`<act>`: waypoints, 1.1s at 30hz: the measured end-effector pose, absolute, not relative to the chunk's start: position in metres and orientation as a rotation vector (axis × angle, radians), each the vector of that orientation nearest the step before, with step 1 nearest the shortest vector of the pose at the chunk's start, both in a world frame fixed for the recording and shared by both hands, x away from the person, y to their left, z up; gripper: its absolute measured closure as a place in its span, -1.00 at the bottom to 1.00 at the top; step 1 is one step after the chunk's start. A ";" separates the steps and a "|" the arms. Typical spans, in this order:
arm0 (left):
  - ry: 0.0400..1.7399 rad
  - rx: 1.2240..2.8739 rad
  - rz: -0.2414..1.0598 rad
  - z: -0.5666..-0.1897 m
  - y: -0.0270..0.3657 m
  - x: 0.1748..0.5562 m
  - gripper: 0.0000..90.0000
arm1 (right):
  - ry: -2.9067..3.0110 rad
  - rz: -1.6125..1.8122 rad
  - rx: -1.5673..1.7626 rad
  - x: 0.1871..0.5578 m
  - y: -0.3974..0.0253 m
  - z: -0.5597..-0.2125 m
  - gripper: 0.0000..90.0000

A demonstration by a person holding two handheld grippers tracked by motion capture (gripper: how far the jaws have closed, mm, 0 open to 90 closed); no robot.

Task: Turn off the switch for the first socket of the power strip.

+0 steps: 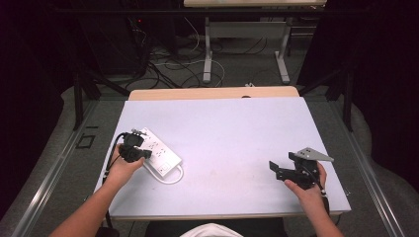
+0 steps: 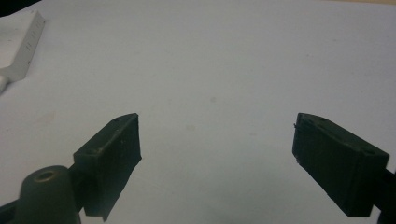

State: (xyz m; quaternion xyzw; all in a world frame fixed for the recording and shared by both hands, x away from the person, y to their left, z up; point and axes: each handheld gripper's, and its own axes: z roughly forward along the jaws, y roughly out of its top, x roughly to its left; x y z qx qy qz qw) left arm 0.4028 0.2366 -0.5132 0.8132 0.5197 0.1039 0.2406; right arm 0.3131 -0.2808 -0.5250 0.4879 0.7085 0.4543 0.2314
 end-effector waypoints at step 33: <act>1.409 2.212 0.294 -0.518 0.240 0.401 0.99 | 1.953 1.251 1.340 0.313 -0.281 -0.526 -0.68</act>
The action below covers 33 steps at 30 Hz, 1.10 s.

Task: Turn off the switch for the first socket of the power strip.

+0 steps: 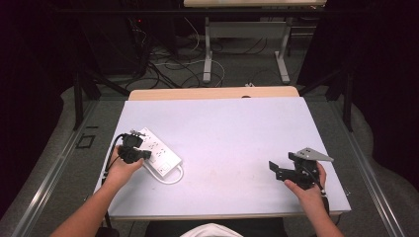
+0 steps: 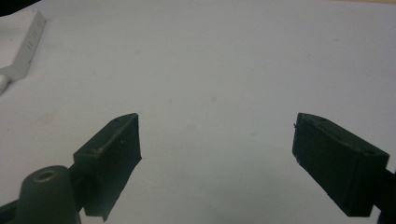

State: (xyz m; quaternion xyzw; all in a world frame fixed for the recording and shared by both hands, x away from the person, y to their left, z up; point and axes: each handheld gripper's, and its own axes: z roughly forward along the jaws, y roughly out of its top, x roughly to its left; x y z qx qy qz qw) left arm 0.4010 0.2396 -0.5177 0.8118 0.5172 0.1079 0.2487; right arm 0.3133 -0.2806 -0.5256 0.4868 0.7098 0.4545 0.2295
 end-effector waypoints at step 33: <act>1.413 2.231 0.267 -0.516 0.239 0.407 0.99 | 1.951 1.249 1.356 0.314 -0.283 -0.527 -0.68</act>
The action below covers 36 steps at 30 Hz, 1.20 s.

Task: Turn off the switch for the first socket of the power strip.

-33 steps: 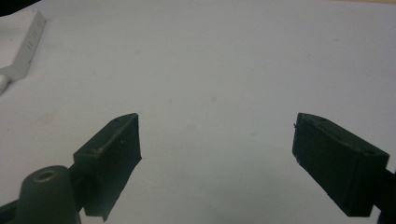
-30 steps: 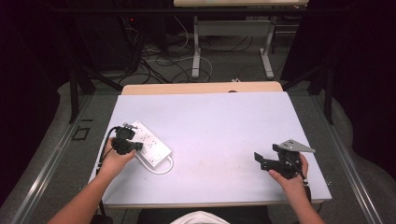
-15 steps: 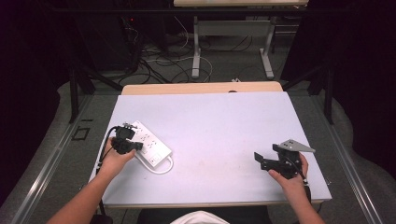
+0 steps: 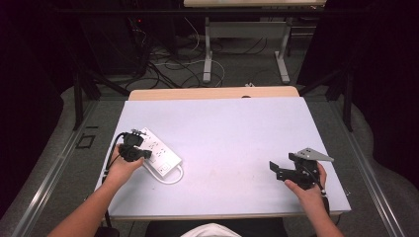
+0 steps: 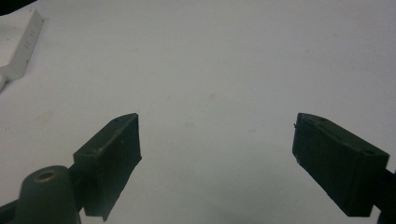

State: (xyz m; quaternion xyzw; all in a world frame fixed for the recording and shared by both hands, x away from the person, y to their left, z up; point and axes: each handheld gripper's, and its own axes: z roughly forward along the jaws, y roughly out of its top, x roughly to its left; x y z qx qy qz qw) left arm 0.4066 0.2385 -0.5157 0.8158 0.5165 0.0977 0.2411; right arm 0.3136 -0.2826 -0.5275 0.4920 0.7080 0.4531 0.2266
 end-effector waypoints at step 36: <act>1.406 2.143 0.244 -0.492 0.234 0.404 0.53 | 1.944 1.248 1.357 0.313 -0.283 -0.528 -0.68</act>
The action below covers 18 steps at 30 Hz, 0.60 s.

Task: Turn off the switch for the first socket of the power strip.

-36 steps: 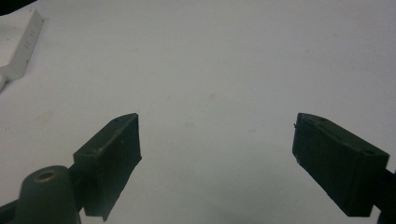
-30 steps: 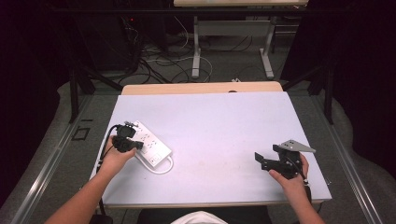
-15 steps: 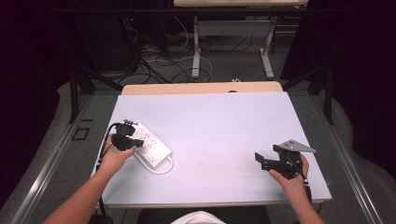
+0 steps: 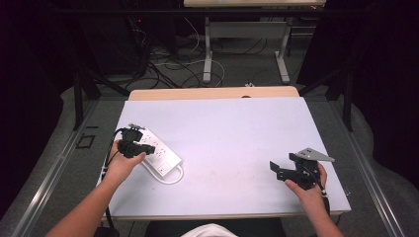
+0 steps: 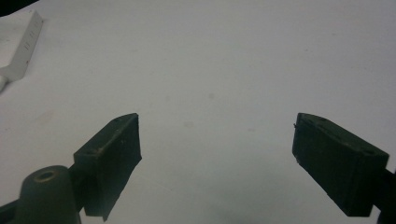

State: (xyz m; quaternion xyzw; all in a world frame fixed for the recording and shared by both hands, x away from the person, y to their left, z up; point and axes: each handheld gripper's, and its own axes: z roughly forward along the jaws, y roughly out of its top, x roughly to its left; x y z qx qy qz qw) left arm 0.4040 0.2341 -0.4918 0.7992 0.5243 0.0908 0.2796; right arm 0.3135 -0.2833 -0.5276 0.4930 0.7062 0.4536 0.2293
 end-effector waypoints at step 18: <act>1.356 2.075 0.298 -0.477 0.229 0.394 0.01 | 1.951 1.247 1.362 0.312 -0.284 -0.527 -0.68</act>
